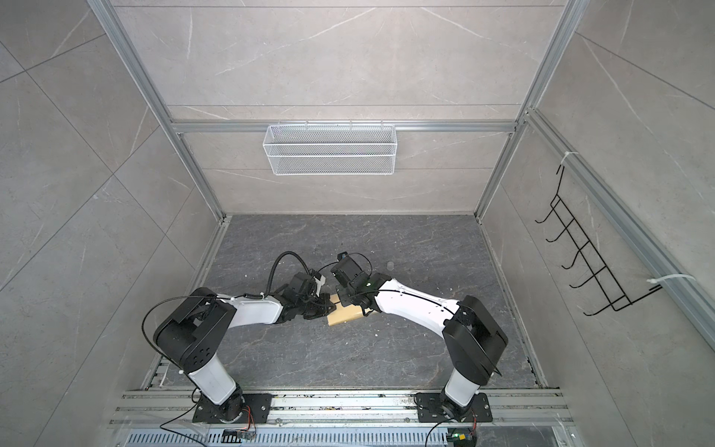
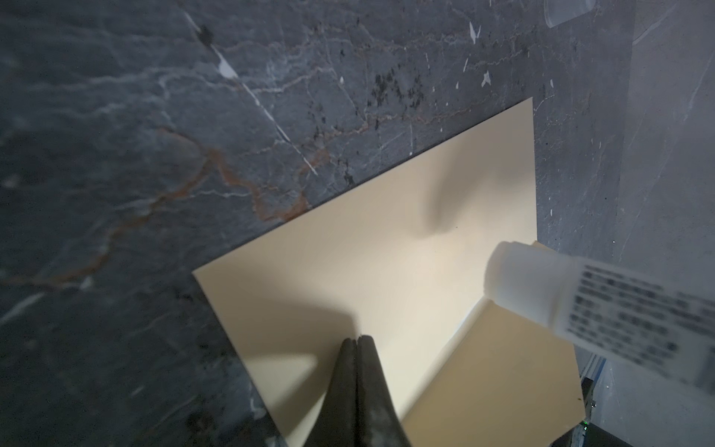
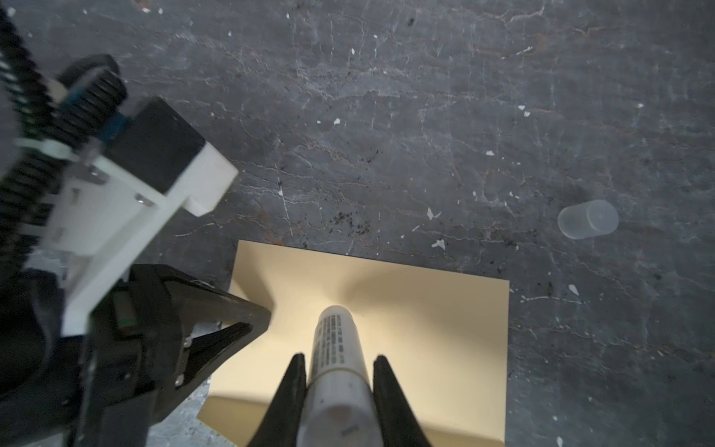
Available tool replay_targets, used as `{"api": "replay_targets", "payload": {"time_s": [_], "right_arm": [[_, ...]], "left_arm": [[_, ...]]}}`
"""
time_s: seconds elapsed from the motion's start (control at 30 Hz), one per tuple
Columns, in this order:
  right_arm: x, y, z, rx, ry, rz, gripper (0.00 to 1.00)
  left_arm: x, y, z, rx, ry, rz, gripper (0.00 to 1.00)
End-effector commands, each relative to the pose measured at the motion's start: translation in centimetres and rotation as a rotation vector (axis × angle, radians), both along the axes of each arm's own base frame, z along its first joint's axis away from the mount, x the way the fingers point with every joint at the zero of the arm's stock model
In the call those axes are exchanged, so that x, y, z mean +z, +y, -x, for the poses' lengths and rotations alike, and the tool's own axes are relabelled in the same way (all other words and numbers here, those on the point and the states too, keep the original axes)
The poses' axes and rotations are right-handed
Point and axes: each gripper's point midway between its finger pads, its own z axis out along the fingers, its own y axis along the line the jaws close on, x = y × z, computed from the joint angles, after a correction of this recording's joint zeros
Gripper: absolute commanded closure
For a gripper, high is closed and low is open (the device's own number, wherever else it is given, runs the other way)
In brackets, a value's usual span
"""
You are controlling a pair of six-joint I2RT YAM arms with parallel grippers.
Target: Place the letter into the envelope and seal it
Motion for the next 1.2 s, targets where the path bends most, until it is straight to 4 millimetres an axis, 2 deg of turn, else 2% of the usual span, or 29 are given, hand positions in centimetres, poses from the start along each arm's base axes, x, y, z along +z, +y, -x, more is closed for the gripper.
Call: {"api": "replay_targets", "payload": {"time_s": [0.0,0.4,0.77,1.17], "right_arm": [[-0.3,-0.2,0.0,-0.004,0.01,0.051,1.0],[-3.1,0.0,-0.3,-0.011,0.052,0.109,1.0],[-4.1,-3.0,-0.4,-0.088,0.036,0.244,1.0],[-5.1,-6.2,-1.0,-0.164,0.068,0.278,1.0]], "left_arm": [[-4.8,3.9,2.4,0.047,0.127,-0.198,1.0],[-4.9,3.9,2.5,0.045,0.128,-0.2,1.0],[-5.1,4.2,2.6,0.047,0.131,-0.216,1.0],[-5.4,4.5,2.9,0.048,0.136,-0.23,1.0]]}}
